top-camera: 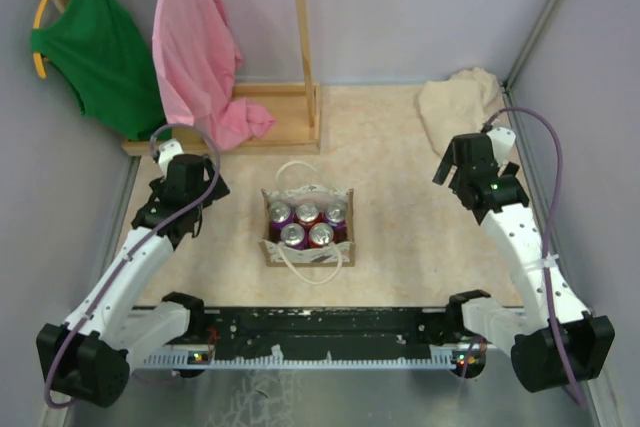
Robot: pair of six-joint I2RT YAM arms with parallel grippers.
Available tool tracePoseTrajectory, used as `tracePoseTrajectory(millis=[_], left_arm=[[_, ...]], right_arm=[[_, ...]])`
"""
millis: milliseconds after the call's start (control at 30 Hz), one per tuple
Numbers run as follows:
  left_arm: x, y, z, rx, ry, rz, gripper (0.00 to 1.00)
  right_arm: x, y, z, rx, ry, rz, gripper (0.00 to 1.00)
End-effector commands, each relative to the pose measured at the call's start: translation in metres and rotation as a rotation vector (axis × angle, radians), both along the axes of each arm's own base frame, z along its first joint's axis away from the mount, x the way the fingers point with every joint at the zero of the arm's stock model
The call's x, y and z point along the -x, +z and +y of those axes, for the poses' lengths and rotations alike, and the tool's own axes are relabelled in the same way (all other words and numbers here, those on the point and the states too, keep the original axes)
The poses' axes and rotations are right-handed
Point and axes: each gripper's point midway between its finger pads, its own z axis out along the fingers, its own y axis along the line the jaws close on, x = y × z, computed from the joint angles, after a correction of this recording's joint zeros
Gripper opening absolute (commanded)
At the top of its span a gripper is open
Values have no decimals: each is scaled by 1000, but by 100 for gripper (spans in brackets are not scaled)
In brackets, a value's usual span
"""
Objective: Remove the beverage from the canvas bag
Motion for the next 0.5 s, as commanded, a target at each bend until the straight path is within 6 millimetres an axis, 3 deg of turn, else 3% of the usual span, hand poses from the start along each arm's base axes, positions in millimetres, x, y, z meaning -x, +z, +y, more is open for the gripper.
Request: tracePoseTrajectory(millis=[0,467], left_arm=[[2,3,1,13,2,-8,99],[2,-1,-1,12,-10,0,100]], right_arm=[[-3,11,-3,1,-20,-48,99],[-6,20,4,-15,21,-88,99]])
